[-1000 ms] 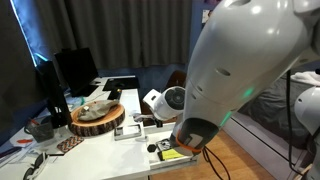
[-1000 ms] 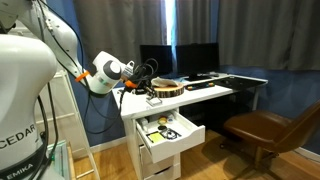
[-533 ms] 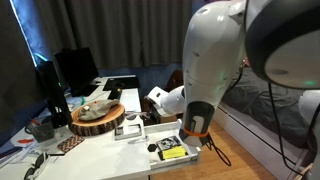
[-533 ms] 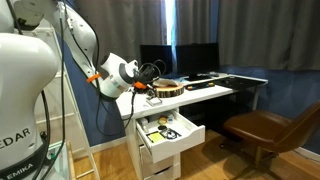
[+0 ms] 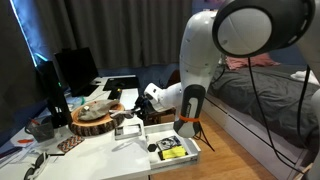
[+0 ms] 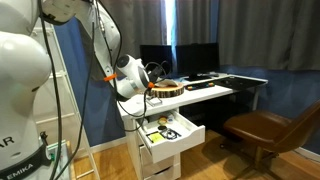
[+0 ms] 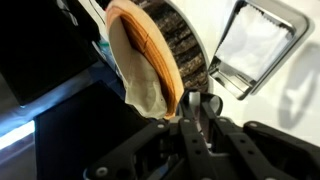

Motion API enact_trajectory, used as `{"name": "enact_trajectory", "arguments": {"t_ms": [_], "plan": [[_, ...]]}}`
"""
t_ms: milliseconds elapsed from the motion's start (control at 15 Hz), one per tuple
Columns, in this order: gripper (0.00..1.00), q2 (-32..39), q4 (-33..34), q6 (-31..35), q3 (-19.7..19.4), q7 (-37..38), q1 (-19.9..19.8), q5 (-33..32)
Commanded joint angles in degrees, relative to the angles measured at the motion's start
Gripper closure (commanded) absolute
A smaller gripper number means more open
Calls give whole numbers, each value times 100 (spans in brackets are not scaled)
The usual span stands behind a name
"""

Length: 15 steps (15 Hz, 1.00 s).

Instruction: Pick up the sun glasses from the open top drawer and put them on the table

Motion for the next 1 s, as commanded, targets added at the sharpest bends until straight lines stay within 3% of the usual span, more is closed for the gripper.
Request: {"name": "enact_trajectory", "arguments": {"t_ms": [0, 333, 400, 533, 600, 667, 933], "plan": [[97, -349, 647, -935, 1362, -214, -1229, -899], [97, -475, 1234, -2854, 3308, 175, -2588, -2078], [97, -431, 1367, -3077, 3439, 552, -2644, -2486], [97, -344, 1488, -3444, 4234, 701, -3162, -2833], [97, -407, 1305, -3175, 3687, 451, -2737, -2404], [86, -406, 1318, -3244, 3844, 480, -2822, -2437], [86, -400, 1313, -3243, 3743, 478, -2790, -2430]]}}
